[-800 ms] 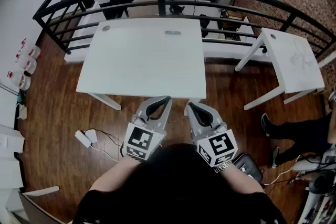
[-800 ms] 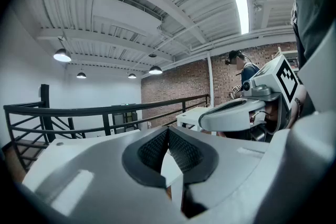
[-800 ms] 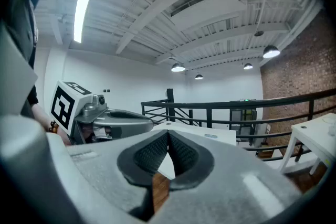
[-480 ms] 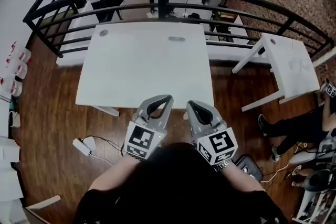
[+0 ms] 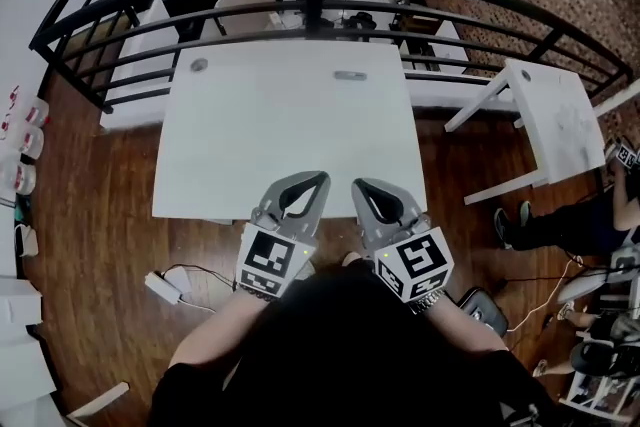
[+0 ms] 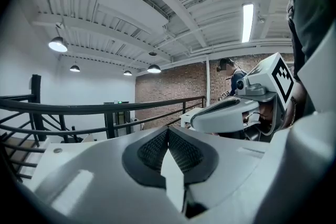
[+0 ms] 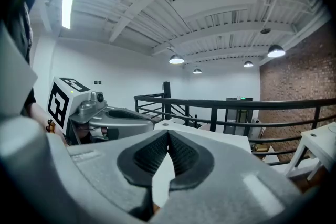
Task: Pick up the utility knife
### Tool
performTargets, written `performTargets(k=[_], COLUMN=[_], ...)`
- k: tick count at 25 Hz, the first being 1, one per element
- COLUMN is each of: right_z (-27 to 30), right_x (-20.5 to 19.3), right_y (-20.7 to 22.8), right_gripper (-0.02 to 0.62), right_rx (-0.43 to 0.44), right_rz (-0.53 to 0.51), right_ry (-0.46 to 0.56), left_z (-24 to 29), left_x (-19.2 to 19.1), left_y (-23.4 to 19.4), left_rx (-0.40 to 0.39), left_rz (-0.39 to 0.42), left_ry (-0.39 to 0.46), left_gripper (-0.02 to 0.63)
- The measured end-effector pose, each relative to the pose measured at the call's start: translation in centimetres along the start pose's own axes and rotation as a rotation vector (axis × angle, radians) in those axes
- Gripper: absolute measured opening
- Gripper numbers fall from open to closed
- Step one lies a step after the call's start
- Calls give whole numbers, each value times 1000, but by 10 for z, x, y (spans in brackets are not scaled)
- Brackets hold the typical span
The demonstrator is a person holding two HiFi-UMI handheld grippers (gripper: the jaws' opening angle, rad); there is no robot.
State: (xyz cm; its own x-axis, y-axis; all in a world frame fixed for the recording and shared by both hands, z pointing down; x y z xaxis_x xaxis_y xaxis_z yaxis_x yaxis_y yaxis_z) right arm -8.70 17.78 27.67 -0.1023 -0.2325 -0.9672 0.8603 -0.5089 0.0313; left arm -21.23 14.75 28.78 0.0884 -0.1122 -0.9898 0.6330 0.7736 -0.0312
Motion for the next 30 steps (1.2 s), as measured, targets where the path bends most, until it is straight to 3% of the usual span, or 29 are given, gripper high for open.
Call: performTargets(k=[8, 16, 25, 30], right_z=[34, 84, 162, 212], right_x=[6, 3, -50, -77], right_y=[29, 119, 241, 282], right_gripper=[-8, -8, 77, 132], right_rx=[-4, 16, 89, 163], right_rz=[23, 25, 22, 0], right_ry=[-16, -60, -181, -215], left_z=[15, 86, 184, 214], left_x=[1, 3, -34, -54], left_y=[-31, -65, -88, -102], left_rx=[13, 44, 64, 97], left_rz=[-9, -19, -75, -100], left_ry=[-44, -121, -296, -363], left_gripper=[17, 17, 17, 17])
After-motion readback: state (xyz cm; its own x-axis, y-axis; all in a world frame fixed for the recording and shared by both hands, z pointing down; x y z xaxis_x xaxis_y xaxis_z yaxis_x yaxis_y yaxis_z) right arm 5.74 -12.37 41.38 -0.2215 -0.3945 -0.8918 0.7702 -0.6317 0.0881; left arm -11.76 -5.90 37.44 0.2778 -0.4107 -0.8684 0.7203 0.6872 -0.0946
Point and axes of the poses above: the fingertips, and each gripper's own axes: z forward along the fingers, y to its right, x out of its top, the point moved 7 cm from there along -z, backward along the fingers, and after that the axes turned 3 degrees about y, right-handed, at the moved point
